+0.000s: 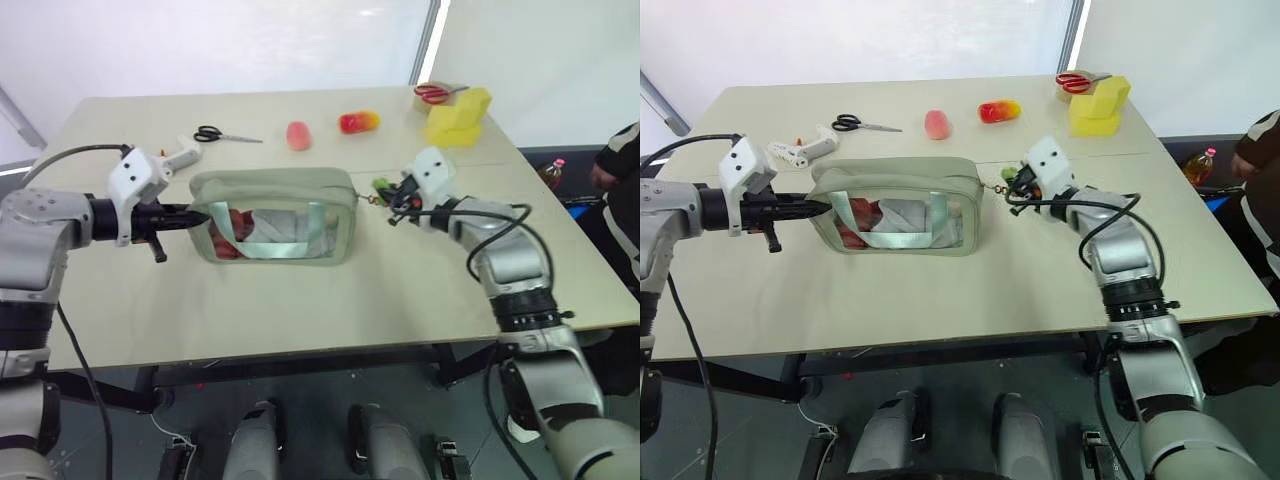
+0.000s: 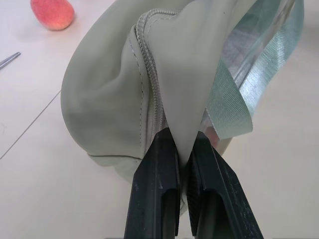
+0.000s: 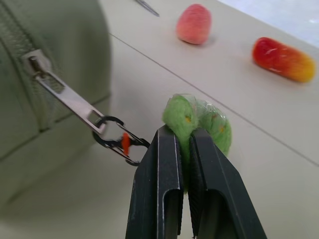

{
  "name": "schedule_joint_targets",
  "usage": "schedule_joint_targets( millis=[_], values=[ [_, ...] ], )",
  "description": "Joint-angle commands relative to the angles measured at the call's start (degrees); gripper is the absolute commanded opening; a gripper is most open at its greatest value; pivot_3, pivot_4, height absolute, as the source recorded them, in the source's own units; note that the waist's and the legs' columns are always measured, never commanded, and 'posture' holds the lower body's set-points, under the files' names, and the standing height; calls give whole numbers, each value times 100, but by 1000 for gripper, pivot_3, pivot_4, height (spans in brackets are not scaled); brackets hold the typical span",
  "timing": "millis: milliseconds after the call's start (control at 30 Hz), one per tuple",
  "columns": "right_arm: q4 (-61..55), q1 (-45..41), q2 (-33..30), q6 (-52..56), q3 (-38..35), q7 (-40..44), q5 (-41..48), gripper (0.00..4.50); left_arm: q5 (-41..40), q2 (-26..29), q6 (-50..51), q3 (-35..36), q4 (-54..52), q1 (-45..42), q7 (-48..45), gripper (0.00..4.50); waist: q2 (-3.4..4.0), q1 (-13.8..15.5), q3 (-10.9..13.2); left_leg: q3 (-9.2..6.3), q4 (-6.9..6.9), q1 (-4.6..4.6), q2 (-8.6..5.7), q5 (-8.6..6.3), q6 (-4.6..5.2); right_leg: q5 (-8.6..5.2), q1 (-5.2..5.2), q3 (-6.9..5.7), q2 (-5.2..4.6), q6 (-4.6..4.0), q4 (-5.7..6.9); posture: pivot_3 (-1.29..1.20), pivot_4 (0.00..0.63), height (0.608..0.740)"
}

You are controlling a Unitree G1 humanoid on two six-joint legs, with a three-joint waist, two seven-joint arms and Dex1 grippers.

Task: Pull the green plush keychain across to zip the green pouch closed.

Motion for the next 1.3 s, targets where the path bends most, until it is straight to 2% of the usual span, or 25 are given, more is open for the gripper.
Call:
schedule_joint_targets(
  millis=[33, 200, 367, 500, 533, 600, 633, 667, 833, 867, 1033, 1100, 1300],
  values=[
    [32, 182, 134, -209, 186, -41, -116, 69, 10, 135, 125, 2, -134, 139, -10, 0, 0, 0, 0, 0, 0, 0, 0, 0, 0, 0, 2, 0, 0, 0, -1, 0, 150, 740],
    [247, 536, 84, -641, 776, 233, -487, 69, -18, 146, 196, 41, -241, 217, 34, 0, 0, -7, 0, 0, -1, 6, 0, 0, -1, 0, 6, 0, 0, 0, -1, 0, 150, 740],
    [575, 531, -93, -1101, 1116, 314, -933, 69, -32, 118, 240, 42, -294, 241, 87, 0, 0, -14, -2, -2, -1, 14, 0, -1, -1, -1, 12, 0, 0, 0, -3, 0, 150, 740],
    [639, 236, -79, -1120, 790, 249, -785, 69, -20, 92, 261, 20, -305, 234, 145, 0, 0, -16, -2, -3, -2, 18, 0, -1, -2, -1, 15, -1, 0, 0, -4, 0, 150, 740],
    [527, 155, -107, -1069, 636, 267, -661, 376, -19, 92, 263, 23, -303, 232, 158, 0, 0, -12, -2, -2, -2, 18, 0, -1, -2, -1, 15, -1, 0, 0, -4, 0, 150, 740],
    [83, 46, -268, -569, 351, 690, -199, 1003, -49, 100, 294, 66, -250, 196, 167, 769, 1, 0, -1, -2, -2, 16, 0, -1, -2, -1, 14, 0, 0, 0, -4, 0, 150, 740],
    [-171, -17, -429, -269, 209, 933, 24, 1545, -112, 129, 332, 95, -232, 177, 91, 1144, 2, 8, 0, -2, -2, 13, 0, -1, -2, -1, 13, 0, -1, 0, -4, 0, 150, 740],
    [-452, -68, -653, 93, 73, 1245, 286, 1891, -163, 161, 360, 125, -216, 164, 20, 1480, 2, 14, 2, -2, -1, 6, 0, -1, -2, -1, 7, 0, -1, 0, -3, 0, 150, 740],
    [-1640, -205, -1843, 1442, -276, 2527, 1335, 4356, -255, 368, 373, 268, -4, 2, -211, 3901, 2, 14, 2, -3, -2, -7, 1, -1, -1, -2, -9, 0, 0, 0, -4, 0, 150, 740],
    [-1841, -207, -1998, 1678, -314, 2680, 1527, 4500, -299, 418, 401, 308, 9, -25, -255, 4399, -1, 14, 2, -3, -5, -7, 1, -1, -1, -4, -14, 0, 0, -4, -4, 0, 150, 740],
    [-2641, -487, -2195, 2749, -644, 2624, 2393, 4500, -595, 694, 702, 609, 133, -294, -327, 4458, 0, -21, 3, -3, -13, -6, 2, -2, -2, -4, -28, 2, 0, -11, -2, 0, 150, 740],
    [-2810, -620, -2145, 2939, -699, 2417, 2520, 4500, -479, 782, 710, 651, 171, -323, -121, 4458, 0, -13, 3, -3, -13, -7, 2, -3, -2, -4, -38, 2, -1, -12, -3, 0, 150, 740],
    [-3085, -558, -1916, 3125, -811, 1815, 2729, 4500, -833, 743, 957, 1040, -22, -142, 35, 4458, 0, 12, 3, 1, -15, -13, 1, -6, 0, -2, -50, 1, -7, -13, -25, 0, 150, 740]
  ],
)
